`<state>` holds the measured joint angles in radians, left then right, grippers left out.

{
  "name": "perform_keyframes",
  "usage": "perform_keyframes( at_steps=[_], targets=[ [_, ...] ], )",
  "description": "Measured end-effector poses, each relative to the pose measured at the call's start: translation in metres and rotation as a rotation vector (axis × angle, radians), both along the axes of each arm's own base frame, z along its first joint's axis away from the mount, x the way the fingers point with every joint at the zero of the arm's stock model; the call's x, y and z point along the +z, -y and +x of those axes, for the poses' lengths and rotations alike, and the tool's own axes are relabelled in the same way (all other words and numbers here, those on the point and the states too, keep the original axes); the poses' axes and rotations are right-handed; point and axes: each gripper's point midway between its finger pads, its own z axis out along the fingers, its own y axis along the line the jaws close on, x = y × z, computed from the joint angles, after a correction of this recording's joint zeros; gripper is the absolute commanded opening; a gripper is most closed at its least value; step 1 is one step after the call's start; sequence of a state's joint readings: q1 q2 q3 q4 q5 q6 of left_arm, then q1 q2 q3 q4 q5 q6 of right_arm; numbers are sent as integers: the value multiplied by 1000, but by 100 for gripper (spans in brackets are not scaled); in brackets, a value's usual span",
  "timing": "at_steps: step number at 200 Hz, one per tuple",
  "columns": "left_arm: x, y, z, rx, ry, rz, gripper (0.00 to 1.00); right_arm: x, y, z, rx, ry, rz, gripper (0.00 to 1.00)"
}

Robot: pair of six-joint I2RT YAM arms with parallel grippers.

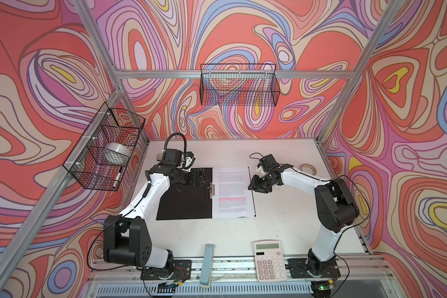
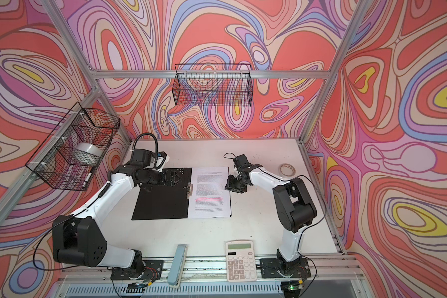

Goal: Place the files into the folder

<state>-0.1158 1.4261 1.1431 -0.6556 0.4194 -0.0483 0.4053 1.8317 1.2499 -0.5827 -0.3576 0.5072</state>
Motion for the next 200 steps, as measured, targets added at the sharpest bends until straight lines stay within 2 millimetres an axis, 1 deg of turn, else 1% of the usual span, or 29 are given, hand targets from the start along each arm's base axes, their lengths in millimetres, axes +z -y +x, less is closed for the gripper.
perform_keyframes(
  at_steps=[21, 41, 55, 71, 84, 100, 117, 132, 165, 183, 200],
  targets=[
    [7, -13, -7, -7, 43, 88, 100, 28, -2, 7, 20, 59, -3, 43],
    [8, -25, -17, -2, 68, 157, 100, 62, -7, 12, 38, 132, 8, 43],
    [-1, -34, -30, 7, 55, 202, 100, 83, -13, 13, 50, 182, 21, 43],
    [-17, -41, -44, 13, 18, 239, 100, 96, -16, 10, 58, 212, 31, 43],
    [-29, -46, -53, 13, -23, 271, 100, 98, -19, 6, 64, 217, 36, 43],
    [-41, -55, -59, 21, -65, 318, 100, 92, -19, -1, 64, 201, 31, 43],
    [-47, -62, -59, 36, -85, 358, 100, 83, -18, -8, 60, 176, 19, 43],
    [-49, -65, -59, 37, -93, 374, 100, 78, -19, -12, 60, 161, 15, 43],
    [-55, -73, -57, 36, -116, 425, 100, 82, -24, -16, 65, 168, 13, 43],
    [-63, -80, -51, 39, -143, 469, 100, 86, -24, -16, 64, 180, 14, 43],
    [-71, -87, -50, 43, -169, 504, 100, 88, -23, -17, 61, 186, 18, 43]
  ],
)
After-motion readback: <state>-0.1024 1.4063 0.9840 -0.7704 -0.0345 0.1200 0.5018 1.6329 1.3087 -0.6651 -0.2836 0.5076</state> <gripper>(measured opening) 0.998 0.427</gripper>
